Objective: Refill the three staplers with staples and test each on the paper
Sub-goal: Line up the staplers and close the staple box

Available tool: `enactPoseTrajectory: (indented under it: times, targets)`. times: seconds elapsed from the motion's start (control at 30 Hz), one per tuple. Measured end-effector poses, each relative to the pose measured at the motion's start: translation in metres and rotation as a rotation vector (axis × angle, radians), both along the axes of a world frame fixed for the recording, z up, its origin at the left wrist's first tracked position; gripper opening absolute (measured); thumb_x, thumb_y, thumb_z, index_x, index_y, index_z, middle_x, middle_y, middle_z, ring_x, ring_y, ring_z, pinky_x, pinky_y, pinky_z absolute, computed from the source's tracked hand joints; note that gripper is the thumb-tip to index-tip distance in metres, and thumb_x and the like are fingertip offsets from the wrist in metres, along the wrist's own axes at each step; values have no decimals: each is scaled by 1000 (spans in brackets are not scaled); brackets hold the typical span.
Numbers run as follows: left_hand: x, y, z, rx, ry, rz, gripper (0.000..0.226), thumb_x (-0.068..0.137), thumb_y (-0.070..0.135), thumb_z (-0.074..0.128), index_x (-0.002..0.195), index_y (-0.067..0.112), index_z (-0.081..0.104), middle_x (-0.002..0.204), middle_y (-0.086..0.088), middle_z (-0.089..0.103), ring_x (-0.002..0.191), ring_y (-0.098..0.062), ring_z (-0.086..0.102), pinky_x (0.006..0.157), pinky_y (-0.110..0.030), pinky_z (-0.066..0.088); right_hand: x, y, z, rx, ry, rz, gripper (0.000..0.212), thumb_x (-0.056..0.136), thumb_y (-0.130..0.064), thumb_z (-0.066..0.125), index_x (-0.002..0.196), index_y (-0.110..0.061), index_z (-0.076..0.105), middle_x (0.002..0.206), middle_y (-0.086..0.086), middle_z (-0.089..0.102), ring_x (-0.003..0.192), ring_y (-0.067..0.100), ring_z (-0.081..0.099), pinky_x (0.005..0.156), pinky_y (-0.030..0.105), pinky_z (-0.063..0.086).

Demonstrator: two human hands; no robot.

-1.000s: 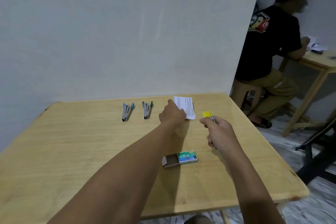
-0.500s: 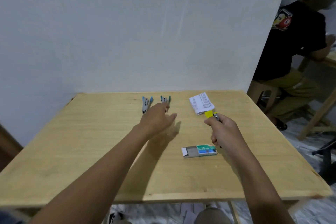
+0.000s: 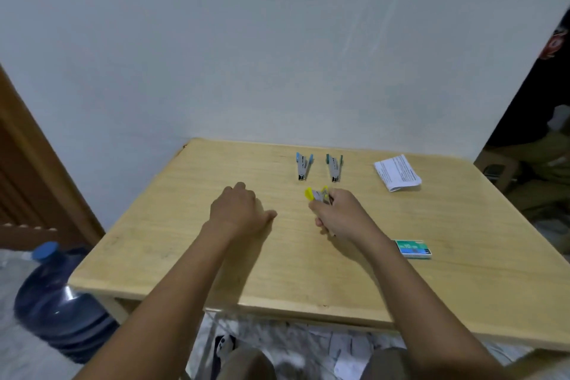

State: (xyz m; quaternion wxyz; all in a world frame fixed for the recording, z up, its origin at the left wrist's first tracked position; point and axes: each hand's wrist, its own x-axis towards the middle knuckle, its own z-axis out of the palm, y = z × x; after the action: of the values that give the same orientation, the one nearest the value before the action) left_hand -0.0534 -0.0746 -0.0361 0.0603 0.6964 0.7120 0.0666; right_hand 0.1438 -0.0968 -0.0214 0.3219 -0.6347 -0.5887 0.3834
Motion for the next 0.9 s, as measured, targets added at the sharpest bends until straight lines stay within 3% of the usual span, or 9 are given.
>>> enactPoseTrajectory:
  times: [0.1,0.2,0.33,0.4,0.47,0.63,0.7,0.77,0.9]
  targets:
    - [-8,-1,-6,18,17,-30,65,83,72,48,119,20,63,121,0,50,119,-21,47,86,-37,45,-28,33,0,21,-249,20,28,88,-33,57,83,-6,54,78,11,66,62,29,63,56,33,47]
    - [-12,-4,-13,61,23,-60,63,83,74,46,114,22,64,120,2,50,117,-19,45,81,-36,44,-56,60,0,102,-518,34,30,94,-23,54,70,-12,41,70,3,49,57,19,47,47,29,30]
    - [-14,-1,-12,45,23,-75,64,84,73,45,117,22,63,120,2,49,117,-19,44,80,-36,44,-85,92,-4,152,-655,26,22,96,-25,51,80,-11,49,81,3,56,78,27,56,60,30,37]
    - [-14,0,-11,36,23,-79,63,85,72,45,117,21,64,121,2,48,117,-20,43,80,-37,44,-93,106,-4,154,-671,7,16,96,-24,52,95,-9,57,95,8,63,90,29,61,66,32,40]
    - [-13,1,-9,27,30,-81,63,86,71,46,118,19,64,122,1,48,118,-21,42,81,-38,44,-97,118,-4,158,-651,-17,15,94,-23,52,95,-9,59,99,9,66,90,29,61,66,31,39]
    - [-14,1,-9,23,37,-82,64,86,71,45,119,19,64,124,1,48,119,-21,42,81,-37,44,-94,133,-5,116,-569,-43,30,93,-26,54,69,-12,43,71,1,50,77,27,51,54,28,32]
    - [-15,1,-10,27,34,-87,65,86,71,44,120,19,63,125,1,48,120,-21,41,81,-37,44,-91,131,-5,104,-559,-31,31,92,-25,56,68,-14,39,69,1,45,77,27,50,51,28,31]
    - [-15,1,-11,30,29,-89,66,87,71,44,122,19,62,127,1,47,121,-21,41,81,-37,45,-87,126,-6,75,-539,21,18,89,-25,59,83,-11,48,80,2,50,83,27,54,60,29,38]
    - [-15,0,-13,32,26,-95,66,87,71,43,124,19,62,128,2,47,122,-21,40,81,-37,45,-81,119,-17,76,-529,99,25,82,-19,63,103,-5,62,87,7,63,90,32,66,67,36,49]
